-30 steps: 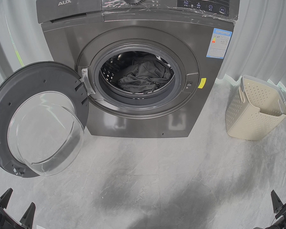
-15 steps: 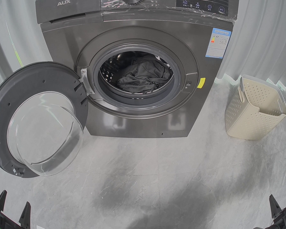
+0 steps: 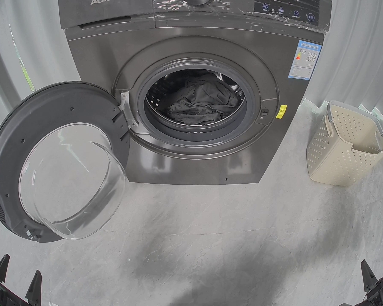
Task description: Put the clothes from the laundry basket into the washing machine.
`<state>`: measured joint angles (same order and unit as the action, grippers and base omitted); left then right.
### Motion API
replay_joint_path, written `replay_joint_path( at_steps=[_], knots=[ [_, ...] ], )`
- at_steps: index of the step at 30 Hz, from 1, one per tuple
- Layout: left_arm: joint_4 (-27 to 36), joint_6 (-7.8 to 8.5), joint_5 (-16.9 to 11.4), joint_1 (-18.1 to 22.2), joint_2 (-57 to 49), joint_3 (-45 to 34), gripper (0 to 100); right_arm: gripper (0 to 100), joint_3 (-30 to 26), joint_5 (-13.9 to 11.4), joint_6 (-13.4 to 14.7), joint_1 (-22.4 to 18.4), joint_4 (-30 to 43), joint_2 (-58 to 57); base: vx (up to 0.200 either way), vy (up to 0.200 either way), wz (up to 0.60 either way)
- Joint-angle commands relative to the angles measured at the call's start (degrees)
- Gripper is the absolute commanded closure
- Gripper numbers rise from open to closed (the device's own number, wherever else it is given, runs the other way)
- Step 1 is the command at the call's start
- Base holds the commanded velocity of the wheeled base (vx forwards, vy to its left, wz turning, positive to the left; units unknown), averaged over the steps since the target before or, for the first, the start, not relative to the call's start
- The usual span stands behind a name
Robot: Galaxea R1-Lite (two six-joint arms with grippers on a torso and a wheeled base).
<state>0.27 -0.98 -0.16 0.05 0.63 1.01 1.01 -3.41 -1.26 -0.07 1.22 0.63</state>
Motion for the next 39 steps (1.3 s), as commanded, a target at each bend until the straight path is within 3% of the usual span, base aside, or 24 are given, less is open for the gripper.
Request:
replay_joint_path(
  at_steps=[1, 11, 17, 32, 39],
  knots=[
    [0.0, 0.01, 0.0, 0.0, -0.2, -0.9, 0, 0, -0.6, 0.0, 0.0, 0.0, -0.1, -0.6, 0.000, 0.000, 0.00],
    [0.0, 0.01, 0.0, 0.0, -0.2, -0.9, 0, 0, -0.6, 0.0, 0.1, 0.0, -0.1, -0.6, 0.000, 0.000, 0.00],
    [0.0, 0.01, -0.1, 0.0, -0.2, -0.9, 0, 0, -0.6, 0.0, 0.1, -0.1, 0.0, -0.6, 0.000, 0.200, 0.00],
    [0.0, -0.17, 0.0, 0.0, -0.2, -0.9, 0, 0, -0.6, 0.1, 0.3, -0.2, -0.1, -0.6, 0.000, 0.000, 0.12],
    [0.0, -0.26, 0.1, 0.0, -0.2, -0.9, 0, 0, -0.6, 0.1, 0.2, -0.2, -0.1, -0.6, 0.000, 0.171, 0.00]
  ],
)
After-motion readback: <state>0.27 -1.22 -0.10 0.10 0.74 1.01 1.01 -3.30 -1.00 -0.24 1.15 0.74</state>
